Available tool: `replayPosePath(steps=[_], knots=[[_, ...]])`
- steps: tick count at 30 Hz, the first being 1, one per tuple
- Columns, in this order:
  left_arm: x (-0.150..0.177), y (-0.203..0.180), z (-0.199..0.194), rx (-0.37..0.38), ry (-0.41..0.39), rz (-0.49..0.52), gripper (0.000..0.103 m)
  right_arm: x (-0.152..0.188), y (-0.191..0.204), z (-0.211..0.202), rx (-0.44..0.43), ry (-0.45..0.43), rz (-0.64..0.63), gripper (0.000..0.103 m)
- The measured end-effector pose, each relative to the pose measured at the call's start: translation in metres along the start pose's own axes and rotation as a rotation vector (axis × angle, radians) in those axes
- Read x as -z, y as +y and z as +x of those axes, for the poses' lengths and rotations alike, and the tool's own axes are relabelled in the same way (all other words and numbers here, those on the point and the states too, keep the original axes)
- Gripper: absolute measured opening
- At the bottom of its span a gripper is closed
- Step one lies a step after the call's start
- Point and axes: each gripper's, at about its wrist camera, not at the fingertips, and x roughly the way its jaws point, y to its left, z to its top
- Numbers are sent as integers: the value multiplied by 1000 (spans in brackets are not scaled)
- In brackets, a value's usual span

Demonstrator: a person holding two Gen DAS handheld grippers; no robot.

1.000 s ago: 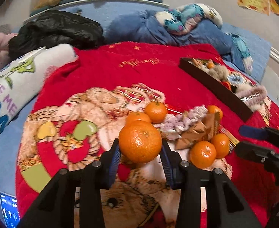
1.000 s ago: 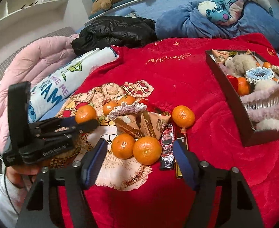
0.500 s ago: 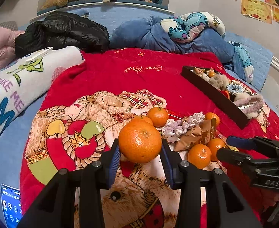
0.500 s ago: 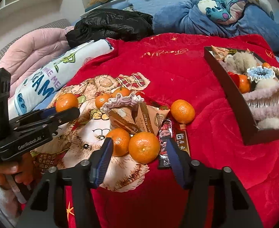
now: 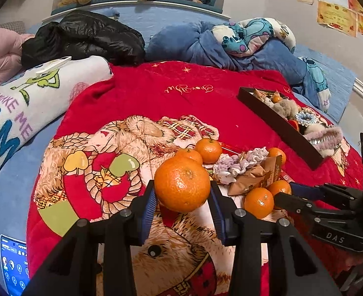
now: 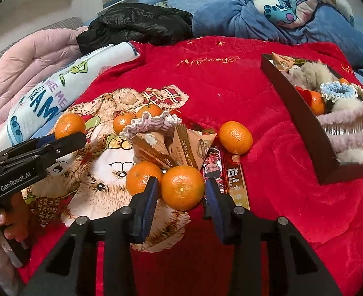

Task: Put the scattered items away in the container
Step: 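Carry both held mandarins toward the black box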

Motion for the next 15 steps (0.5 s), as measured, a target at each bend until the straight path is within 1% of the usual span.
replayPosePath(steps=[10, 15], knots=[[-1, -10, -2, 11, -5, 15, 42, -2, 1, -3, 6, -6, 22, 35], [-3, -14, -8, 22, -17, 10, 42, -3, -1, -10, 3, -28, 25, 35]])
